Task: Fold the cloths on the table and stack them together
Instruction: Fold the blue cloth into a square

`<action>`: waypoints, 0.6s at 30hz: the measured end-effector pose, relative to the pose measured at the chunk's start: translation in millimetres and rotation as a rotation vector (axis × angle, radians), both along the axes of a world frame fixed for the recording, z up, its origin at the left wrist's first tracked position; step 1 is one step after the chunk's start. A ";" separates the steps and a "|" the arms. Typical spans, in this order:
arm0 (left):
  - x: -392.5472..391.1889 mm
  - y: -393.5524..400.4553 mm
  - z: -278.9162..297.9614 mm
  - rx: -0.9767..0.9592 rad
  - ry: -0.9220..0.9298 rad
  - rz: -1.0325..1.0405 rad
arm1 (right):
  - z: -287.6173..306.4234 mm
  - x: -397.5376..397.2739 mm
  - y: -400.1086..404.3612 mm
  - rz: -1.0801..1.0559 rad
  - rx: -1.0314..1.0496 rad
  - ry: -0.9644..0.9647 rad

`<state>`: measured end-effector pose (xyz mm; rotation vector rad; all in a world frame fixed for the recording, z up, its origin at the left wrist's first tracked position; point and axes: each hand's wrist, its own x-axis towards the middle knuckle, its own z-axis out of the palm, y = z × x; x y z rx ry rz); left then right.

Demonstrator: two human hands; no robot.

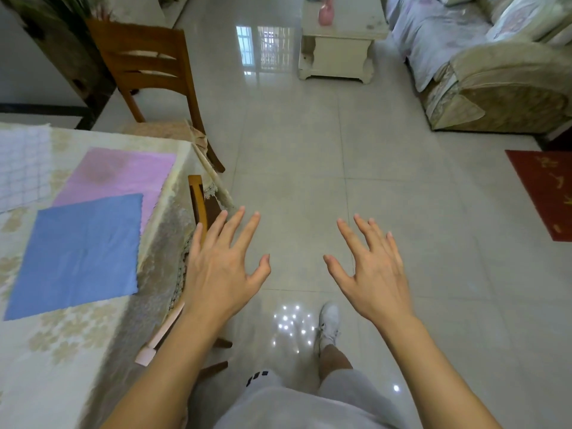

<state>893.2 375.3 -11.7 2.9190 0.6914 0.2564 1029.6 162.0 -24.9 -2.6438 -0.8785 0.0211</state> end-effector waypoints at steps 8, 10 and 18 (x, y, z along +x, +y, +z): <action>92.6 2.0 -5.3 0.008 -0.020 0.118 | -4.3 107.6 19.9 0.086 0.010 0.018; 123.2 -1.3 -3.2 -0.002 0.002 0.139 | -2.5 140.5 21.4 0.101 0.024 0.024; 225.3 -6.6 4.4 -0.015 0.022 0.222 | 1.4 258.5 27.9 0.170 0.040 0.049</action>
